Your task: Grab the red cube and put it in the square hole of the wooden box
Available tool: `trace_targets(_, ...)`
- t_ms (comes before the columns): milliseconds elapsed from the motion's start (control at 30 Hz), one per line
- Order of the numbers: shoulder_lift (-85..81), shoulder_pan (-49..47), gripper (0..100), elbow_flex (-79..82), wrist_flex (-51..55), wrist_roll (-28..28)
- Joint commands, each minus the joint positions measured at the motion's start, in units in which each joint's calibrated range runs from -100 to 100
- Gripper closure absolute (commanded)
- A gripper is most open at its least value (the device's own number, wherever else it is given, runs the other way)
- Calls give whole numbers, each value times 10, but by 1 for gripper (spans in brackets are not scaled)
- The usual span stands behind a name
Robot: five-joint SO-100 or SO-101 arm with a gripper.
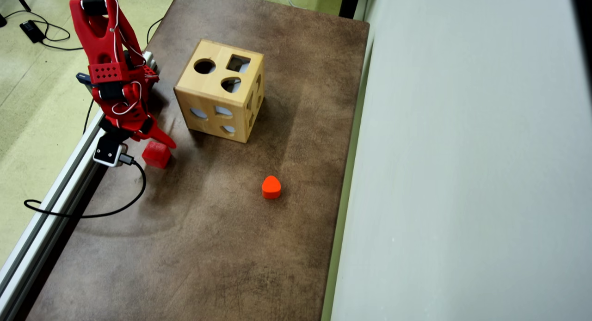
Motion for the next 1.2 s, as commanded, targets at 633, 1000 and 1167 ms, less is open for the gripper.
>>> trace_targets(633, 82, 21, 56, -32, -77, -1)
trace_targets(1000, 84, -1, 56, -39, -83, -2)
trace_targets(1167, 84, 0, 56, -39, -86, -2)
